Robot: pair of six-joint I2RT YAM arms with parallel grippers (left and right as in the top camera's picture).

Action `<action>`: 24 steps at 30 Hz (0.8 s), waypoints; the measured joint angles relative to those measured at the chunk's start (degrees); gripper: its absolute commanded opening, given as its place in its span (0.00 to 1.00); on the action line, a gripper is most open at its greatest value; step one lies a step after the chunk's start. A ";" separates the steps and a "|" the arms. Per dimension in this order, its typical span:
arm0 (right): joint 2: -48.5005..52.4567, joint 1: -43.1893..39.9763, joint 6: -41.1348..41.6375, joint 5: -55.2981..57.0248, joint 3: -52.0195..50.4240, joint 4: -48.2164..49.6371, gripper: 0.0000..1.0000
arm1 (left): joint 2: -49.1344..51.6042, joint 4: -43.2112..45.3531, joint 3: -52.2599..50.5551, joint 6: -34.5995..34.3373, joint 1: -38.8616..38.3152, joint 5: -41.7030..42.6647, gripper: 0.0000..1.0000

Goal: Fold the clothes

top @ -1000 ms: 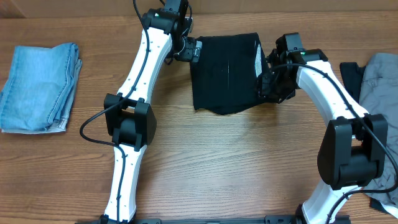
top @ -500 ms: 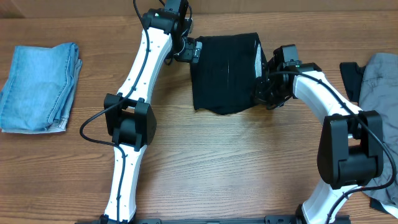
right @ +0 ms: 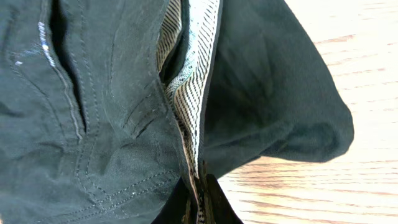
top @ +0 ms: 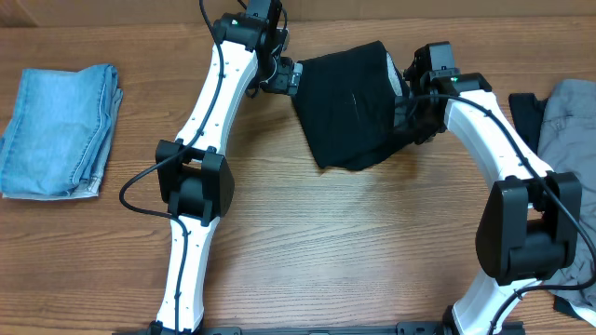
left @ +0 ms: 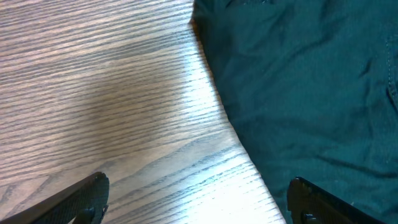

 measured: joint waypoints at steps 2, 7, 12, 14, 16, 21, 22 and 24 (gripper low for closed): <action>0.26 0.00 -0.20 0.81 -2.01 4.70 0.04 | 0.00 -0.04 0.00 0.00 0.00 0.00 0.94; 4.24 -0.04 -0.42 3.45 -6.16 12.07 0.04 | 0.00 -0.07 0.00 0.00 0.00 0.00 0.95; 6.49 -0.15 0.39 5.31 -6.38 11.04 0.04 | 0.00 -0.07 0.00 0.00 0.00 0.00 0.95; 6.49 -0.02 1.03 5.88 -6.38 10.84 0.04 | 0.00 -0.02 0.00 0.00 0.00 0.00 0.95; 6.49 -0.02 1.33 5.95 -6.38 10.88 0.12 | 0.00 0.22 0.00 0.00 0.00 0.00 0.99; 6.38 -0.13 1.77 7.48 -4.26 3.85 0.55 | 0.00 2.27 0.00 -0.11 0.00 -0.24 1.00; 6.25 -0.28 1.75 7.72 -3.56 2.47 0.64 | 0.00 2.56 0.00 -0.17 0.00 -0.20 1.00; 4.74 -0.33 1.44 7.74 -2.84 1.81 0.73 | 0.00 3.13 0.00 -0.17 0.00 -0.17 1.00</action>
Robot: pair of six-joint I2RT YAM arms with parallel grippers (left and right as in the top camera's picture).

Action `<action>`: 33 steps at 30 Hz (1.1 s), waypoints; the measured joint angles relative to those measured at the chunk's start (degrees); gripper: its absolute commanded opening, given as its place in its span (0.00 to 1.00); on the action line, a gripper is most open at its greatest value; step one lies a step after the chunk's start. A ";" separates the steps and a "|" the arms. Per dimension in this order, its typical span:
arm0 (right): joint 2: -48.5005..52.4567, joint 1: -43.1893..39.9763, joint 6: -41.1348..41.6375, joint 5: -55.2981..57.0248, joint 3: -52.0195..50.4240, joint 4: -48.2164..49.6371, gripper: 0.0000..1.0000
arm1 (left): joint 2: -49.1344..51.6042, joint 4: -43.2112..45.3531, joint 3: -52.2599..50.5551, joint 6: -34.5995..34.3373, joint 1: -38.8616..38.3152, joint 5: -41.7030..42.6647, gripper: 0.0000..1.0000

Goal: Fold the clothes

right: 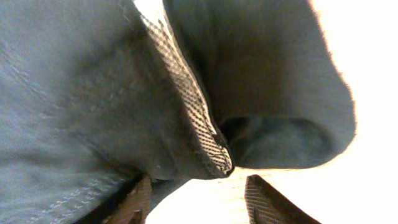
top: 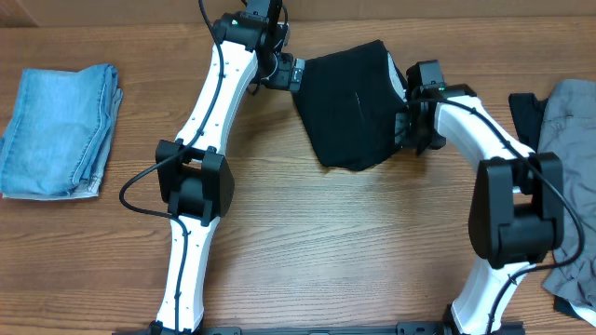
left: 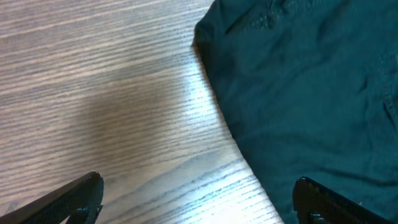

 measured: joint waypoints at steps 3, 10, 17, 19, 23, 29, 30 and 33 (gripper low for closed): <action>-4.15 0.00 -0.15 -1.16 0.85 3.65 0.61 | 0.00 1.64 0.00 0.00 0.00 0.00 1.00; -4.50 0.02 -3.56 -9.44 2.05 15.21 0.04 | 0.00 9.86 -4.81 -0.76 -0.02 0.15 1.00; 4.59 0.00 -4.68 -6.38 2.10 16.46 0.04 | 0.00 13.40 -6.75 -1.55 -0.02 2.32 1.00; 7.56 0.00 -4.63 -6.25 2.12 17.14 0.04 | 0.00 13.68 -6.84 -1.55 -0.02 2.60 1.00; 8.79 0.00 -4.66 -6.03 3.58 17.35 0.04 | 0.00 15.28 -8.50 -1.55 -0.02 3.32 1.00; 8.87 -0.07 -4.66 -6.86 3.82 16.74 0.04 | 0.00 23.12 -14.73 -2.03 -0.02 9.33 1.00; 8.87 -0.07 -4.68 -6.95 3.82 16.74 0.04 | 0.00 24.30 -15.78 -2.60 -0.02 10.34 1.00; 8.87 -0.09 -4.66 -7.10 3.82 16.76 0.04 | 0.00 30.12 -20.33 -5.88 -0.02 12.98 1.00</action>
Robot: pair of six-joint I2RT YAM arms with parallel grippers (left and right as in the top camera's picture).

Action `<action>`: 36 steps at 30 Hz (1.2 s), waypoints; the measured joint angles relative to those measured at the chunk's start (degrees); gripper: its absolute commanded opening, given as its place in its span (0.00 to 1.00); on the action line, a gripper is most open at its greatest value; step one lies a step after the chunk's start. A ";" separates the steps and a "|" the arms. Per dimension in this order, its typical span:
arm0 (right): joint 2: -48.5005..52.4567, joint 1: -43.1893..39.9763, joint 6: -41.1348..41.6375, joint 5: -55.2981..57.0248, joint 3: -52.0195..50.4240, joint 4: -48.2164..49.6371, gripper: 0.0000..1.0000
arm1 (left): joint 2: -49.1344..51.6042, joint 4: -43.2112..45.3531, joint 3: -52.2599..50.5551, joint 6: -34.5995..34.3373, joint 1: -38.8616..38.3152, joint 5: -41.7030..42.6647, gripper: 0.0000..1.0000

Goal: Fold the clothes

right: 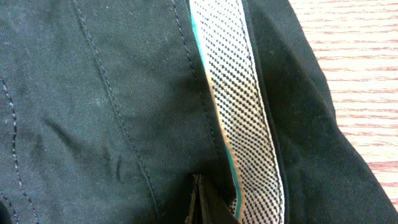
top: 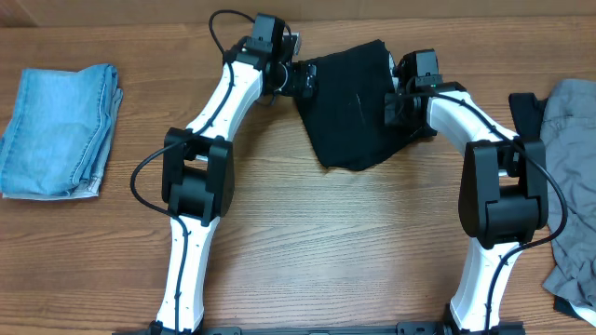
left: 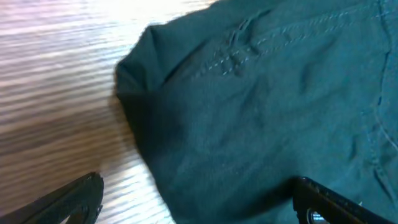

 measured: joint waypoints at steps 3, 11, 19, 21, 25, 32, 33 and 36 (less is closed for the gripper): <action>0.02 0.00 0.00 -0.07 0.04 -0.09 0.04 | -0.61 6.40 -4.02 -4.20 -0.17 1.49 1.00; 0.04 -0.02 -0.02 -0.20 0.09 -0.07 0.04 | -0.87 16.00 -7.54 -12.09 -0.96 11.82 0.80; 0.09 -0.02 0.00 -0.22 0.11 0.02 0.04 | -0.87 25.46 -8.09 -17.55 -2.08 24.52 0.16; 0.09 -0.02 0.00 -0.24 0.11 0.07 0.04 | -0.87 25.49 -8.09 -17.99 -2.16 25.53 0.05; 0.09 -0.02 -0.02 -0.26 0.11 0.04 0.04 | -0.87 24.30 -8.09 -17.42 -2.16 25.33 0.04; -0.76 0.00 -0.26 -0.63 -0.13 -0.35 0.04 | -0.87 5.99 -4.42 -9.66 -1.90 12.57 0.04; -1.51 0.07 -0.37 -0.94 -0.46 -1.01 0.04 | -0.87 2.93 -2.80 -8.63 -1.90 9.75 0.04; -5.60 0.02 -0.44 -0.96 -1.07 -3.56 0.04 | -0.87 -3.89 1.95 -6.73 -1.95 2.97 0.04</action>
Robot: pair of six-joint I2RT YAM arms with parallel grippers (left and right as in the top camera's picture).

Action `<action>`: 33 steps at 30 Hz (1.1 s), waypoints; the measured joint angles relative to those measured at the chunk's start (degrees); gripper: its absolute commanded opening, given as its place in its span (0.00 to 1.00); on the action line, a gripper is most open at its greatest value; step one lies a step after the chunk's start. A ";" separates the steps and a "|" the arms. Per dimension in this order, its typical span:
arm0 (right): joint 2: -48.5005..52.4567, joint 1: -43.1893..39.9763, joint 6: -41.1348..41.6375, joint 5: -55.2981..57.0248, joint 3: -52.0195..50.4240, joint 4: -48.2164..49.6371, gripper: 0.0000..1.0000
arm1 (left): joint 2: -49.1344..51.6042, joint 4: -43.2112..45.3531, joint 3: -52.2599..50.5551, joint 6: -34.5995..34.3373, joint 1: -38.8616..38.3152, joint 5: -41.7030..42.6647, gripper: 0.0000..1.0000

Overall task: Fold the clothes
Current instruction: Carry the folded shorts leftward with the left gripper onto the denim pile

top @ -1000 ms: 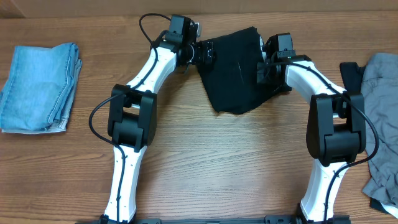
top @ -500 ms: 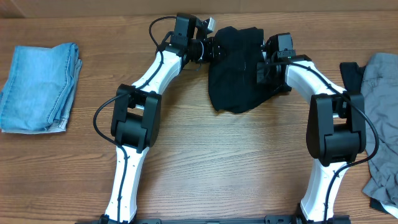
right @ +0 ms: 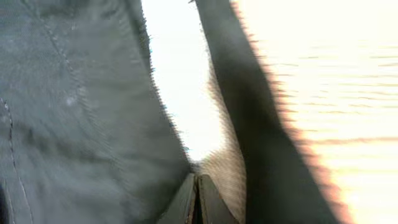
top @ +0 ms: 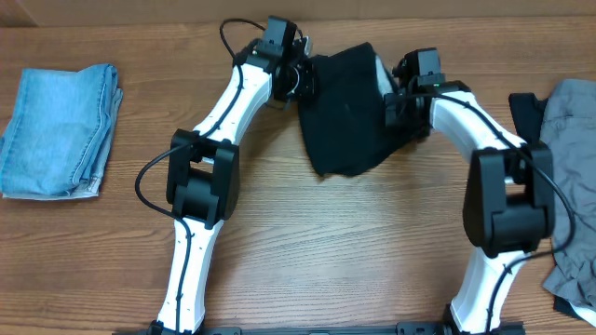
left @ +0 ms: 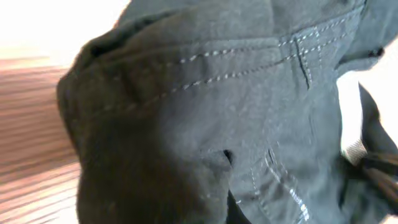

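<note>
A black garment lies at the back middle of the wooden table, its top edge bunched. My left gripper is at its upper left corner. In the left wrist view, black cloth with stitched seams fills the frame and the left gripper is shut on it, mostly hidden in the folds. My right gripper is on the garment's right edge. In the right wrist view, the right gripper is shut on the cloth next to the pale patterned waistband lining.
Folded blue jeans lie at the far left. Grey clothing and a dark piece are piled at the right edge. Bare wood fills the front of the table.
My left gripper was open over the garment's upper left corner and is now shut on it. The cloth there has bunched up. My right gripper stays shut on the waistband.
At first my left gripper was open over bare table beside the garment, with the right shut on its right edge. The right then stood open, and was later shut by the waistband lining while the left hung open over the corner. Now both hold the garment.
</note>
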 measured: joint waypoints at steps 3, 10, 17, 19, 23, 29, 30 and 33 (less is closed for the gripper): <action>-6.78 0.00 -0.04 -0.04 -0.13 -2.01 0.04 | 0.00 -7.67 6.29 1.53 0.22 -7.43 0.04; -19.58 -0.15 -0.20 -0.02 -0.13 -5.22 0.04 | 0.00 -19.04 17.18 3.87 4.48 -14.03 0.04; -19.91 -0.42 -0.22 -0.02 -0.13 -8.98 0.04 | -0.07 -28.74 20.96 3.96 11.69 -18.18 0.04; -19.91 -0.42 -0.20 -0.02 -0.13 -9.49 0.04 | -0.52 -29.99 21.11 4.04 13.07 -19.58 0.04; -19.91 -0.42 -0.20 -0.02 -0.13 -10.47 0.04 | -3.52 -32.63 21.11 4.04 15.65 -21.84 0.04; -19.91 -0.42 -0.20 -0.02 -0.13 -12.13 0.04 | -9.97 -37.48 21.51 4.50 22.82 -23.02 0.04; -19.91 -0.42 -0.20 0.00 -0.13 -12.33 0.04 | -10.34 -37.92 21.51 4.59 24.87 -22.86 0.04; -19.91 -0.42 -0.17 -0.02 -0.13 -12.55 0.04 | -10.54 -37.90 21.51 4.96 30.53 -22.62 0.04</action>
